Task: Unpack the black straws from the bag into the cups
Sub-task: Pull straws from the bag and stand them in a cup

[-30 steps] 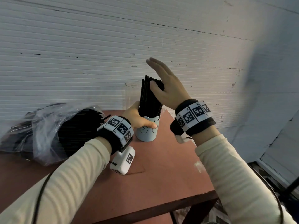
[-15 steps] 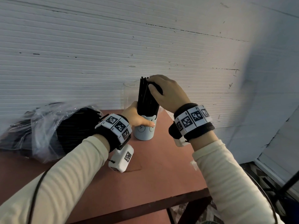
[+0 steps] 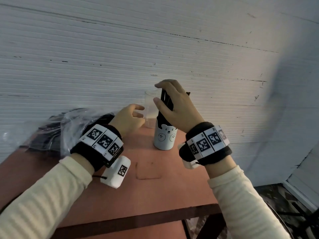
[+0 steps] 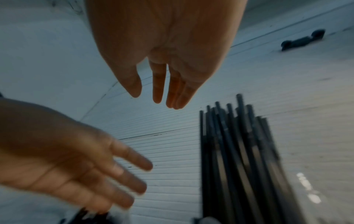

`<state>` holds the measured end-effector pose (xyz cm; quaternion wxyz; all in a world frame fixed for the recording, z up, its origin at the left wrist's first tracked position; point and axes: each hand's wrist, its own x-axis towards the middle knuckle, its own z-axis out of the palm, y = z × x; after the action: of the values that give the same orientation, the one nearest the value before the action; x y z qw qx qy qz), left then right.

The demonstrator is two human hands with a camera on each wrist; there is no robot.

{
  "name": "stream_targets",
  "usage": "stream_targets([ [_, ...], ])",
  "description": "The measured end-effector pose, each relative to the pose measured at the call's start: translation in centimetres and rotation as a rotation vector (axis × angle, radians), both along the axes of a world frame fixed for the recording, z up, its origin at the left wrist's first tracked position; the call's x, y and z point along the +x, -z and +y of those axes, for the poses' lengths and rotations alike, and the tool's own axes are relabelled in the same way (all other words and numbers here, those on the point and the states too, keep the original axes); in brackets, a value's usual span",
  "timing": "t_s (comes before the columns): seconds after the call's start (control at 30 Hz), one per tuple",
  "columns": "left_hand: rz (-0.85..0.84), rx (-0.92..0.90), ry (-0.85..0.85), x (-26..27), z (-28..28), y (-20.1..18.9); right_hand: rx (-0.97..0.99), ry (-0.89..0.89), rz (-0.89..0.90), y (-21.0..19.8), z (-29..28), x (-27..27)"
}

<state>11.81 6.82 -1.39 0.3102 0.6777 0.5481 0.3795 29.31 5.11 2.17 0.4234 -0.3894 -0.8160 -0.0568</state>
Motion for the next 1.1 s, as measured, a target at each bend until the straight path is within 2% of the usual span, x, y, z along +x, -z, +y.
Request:
stream_targets([
  [0.13, -0.090, 0.141, -0.108, -3.7, -2.2, -2.2, -0.127, -0.132, 0.005, 1.4, -0.2, -3.4],
  [0.27, -0.197, 0.216, -0.186, -7.0, -3.7, -4.1, -0.373, -0.149, -0.230, 2.7, 0.1, -7.6],
  [0.37, -0.168, 0.234, -0.229, -9.4, -3.8, -4.2, -0.464, -0.190, -0.324, 3.5, 0.0, -10.4],
  [0.5, 0.005, 0.159, -0.267, -12.5, -3.9, -2.9, -0.490, -0.209, -0.449, 4.1, 0.3, -13.5],
  [0.7, 0.290, 0.024, -0.220, -15.0, -4.0, -0.5, -0.517, -0.178, -0.579, 5.2, 1.2, -15.9],
  [0.87, 0.292, 0.066, -0.264, -15.7, -3.8, -0.1, -0.466, -0.221, -0.615, 5.2, 1.5, -16.4],
  [1.1, 0.233, 0.058, -0.327, -15.8, -3.3, 0.0, -0.420, -0.249, -0.517, 5.1, 2.4, -15.6],
])
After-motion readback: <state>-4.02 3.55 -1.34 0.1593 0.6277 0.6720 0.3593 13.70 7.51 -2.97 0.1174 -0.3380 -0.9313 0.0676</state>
